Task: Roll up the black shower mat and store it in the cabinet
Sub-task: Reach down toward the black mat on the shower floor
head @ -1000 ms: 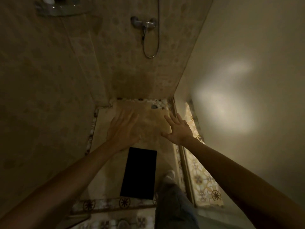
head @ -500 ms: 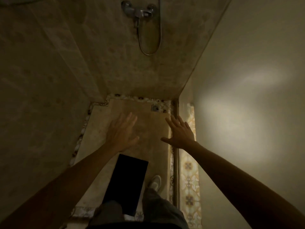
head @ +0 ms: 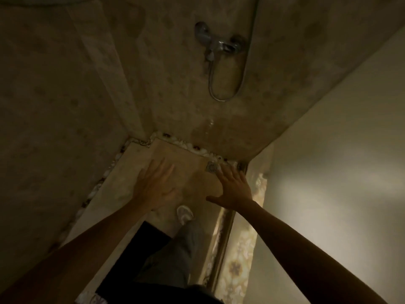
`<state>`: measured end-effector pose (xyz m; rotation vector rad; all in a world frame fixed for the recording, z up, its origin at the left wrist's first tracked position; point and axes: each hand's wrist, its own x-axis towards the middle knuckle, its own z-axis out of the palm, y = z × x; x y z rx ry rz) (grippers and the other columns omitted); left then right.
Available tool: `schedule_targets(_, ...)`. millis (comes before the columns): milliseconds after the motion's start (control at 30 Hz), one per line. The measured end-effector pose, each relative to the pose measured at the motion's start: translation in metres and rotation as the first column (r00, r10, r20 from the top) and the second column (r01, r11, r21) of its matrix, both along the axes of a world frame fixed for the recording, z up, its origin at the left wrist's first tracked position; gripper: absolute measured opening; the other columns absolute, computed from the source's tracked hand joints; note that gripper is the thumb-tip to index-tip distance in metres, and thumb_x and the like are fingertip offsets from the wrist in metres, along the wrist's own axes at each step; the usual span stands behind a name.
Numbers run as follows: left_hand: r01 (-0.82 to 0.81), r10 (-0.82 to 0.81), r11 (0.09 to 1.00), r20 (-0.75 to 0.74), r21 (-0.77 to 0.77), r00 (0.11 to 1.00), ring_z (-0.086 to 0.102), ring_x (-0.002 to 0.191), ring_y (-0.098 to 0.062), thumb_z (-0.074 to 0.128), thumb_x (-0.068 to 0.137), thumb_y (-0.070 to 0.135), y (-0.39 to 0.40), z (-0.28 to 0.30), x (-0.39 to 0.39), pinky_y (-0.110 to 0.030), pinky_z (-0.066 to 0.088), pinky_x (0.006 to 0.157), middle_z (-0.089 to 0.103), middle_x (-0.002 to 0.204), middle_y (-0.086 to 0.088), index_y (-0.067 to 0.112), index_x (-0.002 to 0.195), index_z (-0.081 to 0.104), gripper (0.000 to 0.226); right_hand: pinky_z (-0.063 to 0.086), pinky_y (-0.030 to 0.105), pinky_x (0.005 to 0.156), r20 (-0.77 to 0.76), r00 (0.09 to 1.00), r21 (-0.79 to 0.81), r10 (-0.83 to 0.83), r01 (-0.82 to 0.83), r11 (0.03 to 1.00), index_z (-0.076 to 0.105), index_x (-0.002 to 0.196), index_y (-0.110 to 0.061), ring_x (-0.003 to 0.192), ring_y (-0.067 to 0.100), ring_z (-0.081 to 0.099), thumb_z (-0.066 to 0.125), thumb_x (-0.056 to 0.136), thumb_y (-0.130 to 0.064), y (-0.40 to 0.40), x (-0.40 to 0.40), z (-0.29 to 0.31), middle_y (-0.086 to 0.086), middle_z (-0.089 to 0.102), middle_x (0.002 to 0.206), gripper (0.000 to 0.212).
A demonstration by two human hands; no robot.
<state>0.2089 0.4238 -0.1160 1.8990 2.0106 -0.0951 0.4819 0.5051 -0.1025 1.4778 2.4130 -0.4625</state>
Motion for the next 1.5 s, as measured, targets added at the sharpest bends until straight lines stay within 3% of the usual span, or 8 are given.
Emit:
schedule_targets(133, -0.229, 0.23, 0.972, 0.005, -0.046, 0.973, -0.014, 0.151, -0.024, 0.014, 0.081, 0.078, 0.027, -0.028, -0.033, -0.049, 0.005, 0.122, -0.019, 0.163, 0.008, 0.036, 0.155, -0.008, 0.088, 0.001, 0.054, 0.124, 0.073, 0.983, -0.02, 0.168, -0.167, 0.986, -0.006, 0.158, -0.036, 0.153, 0.024, -0.015, 0.05, 0.079, -0.084, 0.078, -0.055, -0.011, -0.002, -0.012, 0.168, 0.108)
schedule_targets(267, -0.506, 0.511, 0.858, 0.069, -0.085, 0.857, -0.012, 0.151, -0.022, 0.038, 0.09, 0.073, 0.026, -0.047, -0.065, -0.05, 0.006, 0.122, -0.02, 0.163, 0.01, 0.04, 0.153, -0.015, 0.089, 0.0, 0.052, 0.124, 0.093, 0.938, -0.031, 0.335, -0.334, 0.942, -0.005, 0.158, -0.036, 0.154, 0.025, -0.012, 0.053, 0.077, -0.083, 0.124, -0.115, -0.013, -0.003, -0.011, 0.168, 0.11)
schedule_targets(434, -0.688, 0.695, 0.719, 0.083, -0.1, 0.714, -0.011, 0.152, -0.022, 0.024, 0.08, 0.084, -0.005, -0.048, -0.086, -0.054, 0.01, 0.12, -0.02, 0.162, 0.013, 0.048, 0.151, -0.013, 0.088, -0.005, 0.048, 0.124, 0.058, 0.818, -0.061, 0.572, -0.569, 0.82, -0.005, 0.158, -0.036, 0.153, 0.022, -0.015, 0.049, 0.078, -0.084, 0.149, -0.197, -0.013, -0.006, -0.014, 0.168, 0.108)
schedule_targets(734, -0.965, 0.973, 0.226, 0.075, -0.135, 0.217, -0.013, 0.151, -0.027, 0.007, 0.07, 0.085, -0.08, -0.024, -0.064, -0.055, 0.008, 0.121, -0.019, 0.162, 0.006, 0.04, 0.154, -0.009, 0.097, 0.001, 0.048, 0.124, -0.001, 0.373, -0.069, 0.928, -0.925, 0.372, 0.007, 0.159, -0.033, 0.154, 0.019, -0.009, 0.052, 0.079, -0.081, 0.118, -0.348, -0.018, -0.005, -0.003, 0.169, 0.104)
schedule_targets(1001, -0.972, 0.979, -0.198, 0.026, -0.127, -0.203, -0.016, 0.149, -0.03, -0.004, 0.072, 0.089, -0.115, -0.037, -0.027, -0.056, 0.004, 0.12, -0.017, 0.163, 0.002, 0.04, 0.155, -0.008, 0.097, 0.005, 0.046, 0.124, -0.025, -0.09, -0.065, 0.996, -0.994, -0.091, 0.013, 0.159, -0.031, 0.154, 0.02, -0.001, 0.055, 0.075, -0.082, 0.049, -0.435, -0.055, -0.002, 0.007, 0.168, 0.107)
schedule_targets(1235, -0.808, 0.814, -0.572, 0.019, -0.141, -0.58, -0.011, 0.15, -0.028, 0.023, 0.086, 0.078, -0.101, -0.082, 0.045, -0.056, 0.011, 0.118, -0.012, 0.165, 0.006, 0.046, 0.154, -0.007, 0.081, 0.007, 0.049, 0.124, 0.021, -0.484, -0.127, 0.875, -0.869, -0.478, 0.01, 0.16, -0.028, 0.154, 0.021, -0.002, 0.052, 0.077, -0.082, 0.016, -0.46, -0.1, -0.001, 0.003, 0.169, 0.107)
schedule_targets(1368, -0.686, 0.695, -0.709, 0.002, -0.165, -0.719, -0.01, 0.151, -0.027, 0.021, 0.084, 0.078, -0.09, -0.091, 0.078, -0.054, 0.009, 0.119, -0.014, 0.164, 0.005, 0.045, 0.153, -0.007, 0.082, 0.006, 0.047, 0.124, 0.054, -0.61, -0.18, 0.791, -0.785, -0.593, 0.013, 0.159, -0.027, 0.154, 0.021, -0.003, 0.052, 0.078, -0.082, 0.0, -0.458, -0.121, 0.001, 0.004, 0.169, 0.106)
schedule_targets(1502, -0.612, 0.623, -0.766, 0.01, -0.197, -0.782, -0.013, 0.151, -0.026, 0.02, 0.084, 0.076, -0.088, -0.11, 0.108, -0.055, 0.009, 0.121, -0.015, 0.165, 0.003, 0.038, 0.156, -0.002, 0.084, 0.005, 0.046, 0.123, 0.106, -0.676, -0.212, 0.729, -0.732, -0.647, 0.009, 0.16, -0.022, 0.154, 0.024, 0.0, 0.05, 0.079, -0.083, -0.022, -0.445, -0.152, 0.003, 0.004, 0.169, 0.11)
